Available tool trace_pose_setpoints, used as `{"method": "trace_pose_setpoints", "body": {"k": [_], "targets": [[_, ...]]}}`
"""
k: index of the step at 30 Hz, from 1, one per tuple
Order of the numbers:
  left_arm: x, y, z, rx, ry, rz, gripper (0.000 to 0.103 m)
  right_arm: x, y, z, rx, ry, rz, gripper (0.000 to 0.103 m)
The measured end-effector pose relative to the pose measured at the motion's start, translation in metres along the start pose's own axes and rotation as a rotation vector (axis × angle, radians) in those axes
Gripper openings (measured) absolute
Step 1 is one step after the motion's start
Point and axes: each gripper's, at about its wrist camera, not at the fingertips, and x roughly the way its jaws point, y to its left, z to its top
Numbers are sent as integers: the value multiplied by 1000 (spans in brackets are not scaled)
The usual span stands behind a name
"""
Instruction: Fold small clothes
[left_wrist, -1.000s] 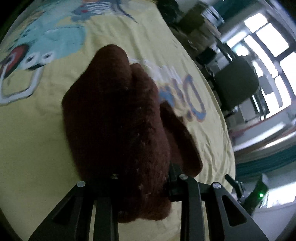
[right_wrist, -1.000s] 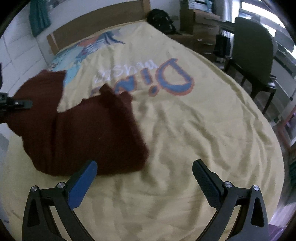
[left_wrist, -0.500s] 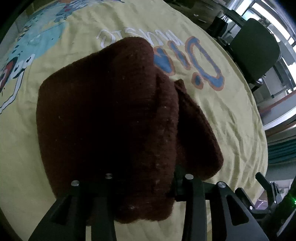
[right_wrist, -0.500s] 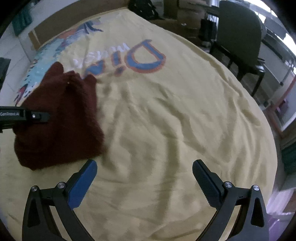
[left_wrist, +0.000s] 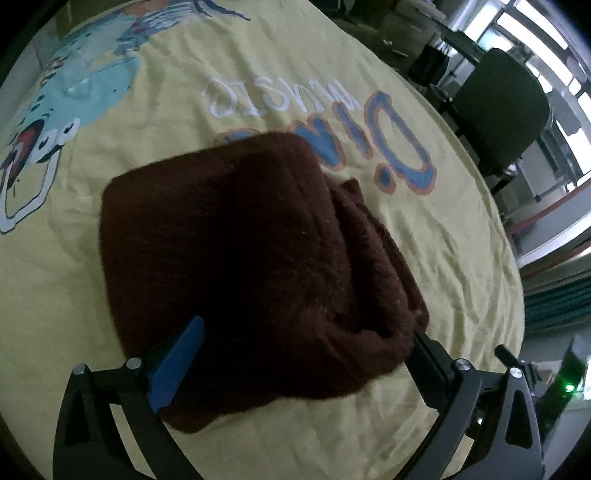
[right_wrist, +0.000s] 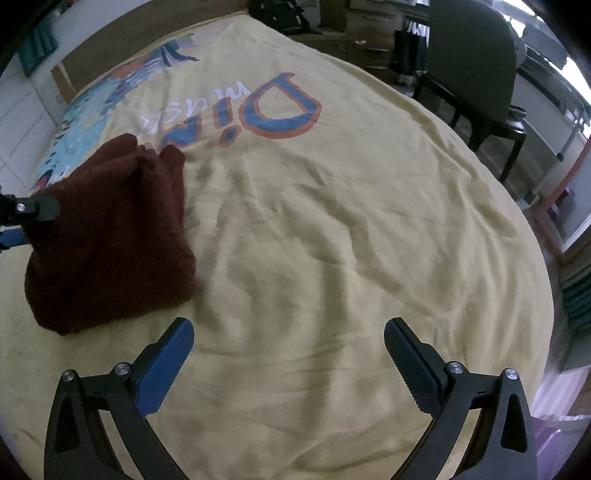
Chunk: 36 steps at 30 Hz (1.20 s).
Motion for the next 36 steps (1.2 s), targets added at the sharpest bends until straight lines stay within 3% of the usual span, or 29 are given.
{"method": "trace_pose_setpoints", "body": {"k": [6, 8, 13, 16, 19, 21, 25, 29, 33, 35, 36], "targets": [[-50, 25, 3, -81, -74, -127, 102, -6, 15, 6, -29, -13, 17, 103], [-63, 34, 3, -86, -92, -133, 102, -10, 23, 11, -39, -18, 31, 103], [-84, 74, -8, -117, -112, -73, 102, -25, 51, 37, -80, -38, 93, 103], [-84, 106, -22, -150, -123, 11, 102, -34, 75, 62, -103, -29, 121, 103], [-77, 134, -40, -186, -115, 86, 102, -42, 108, 91, -163, -35, 90, 101], [-72, 152, -56, -233, -106, 72, 102, -42, 130, 107, -214, -26, 102, 99], [-65, 171, -79, -285, -91, 50, 102, -27, 184, 136, -298, 60, 164, 80], [-55, 181, -93, -311, -71, 25, 102, 12, 219, 136, -339, 218, 209, 77], [-53, 180, -102, -308, -61, 6, 102, 54, 227, 117, -349, 335, 154, 67], [-51, 176, -102, -293, -52, -4, 102, 68, 216, 107, -330, 379, 142, 49], [-50, 174, -102, -286, -47, -7, 102, 71, 210, 103, -322, 385, 145, 46]]}}
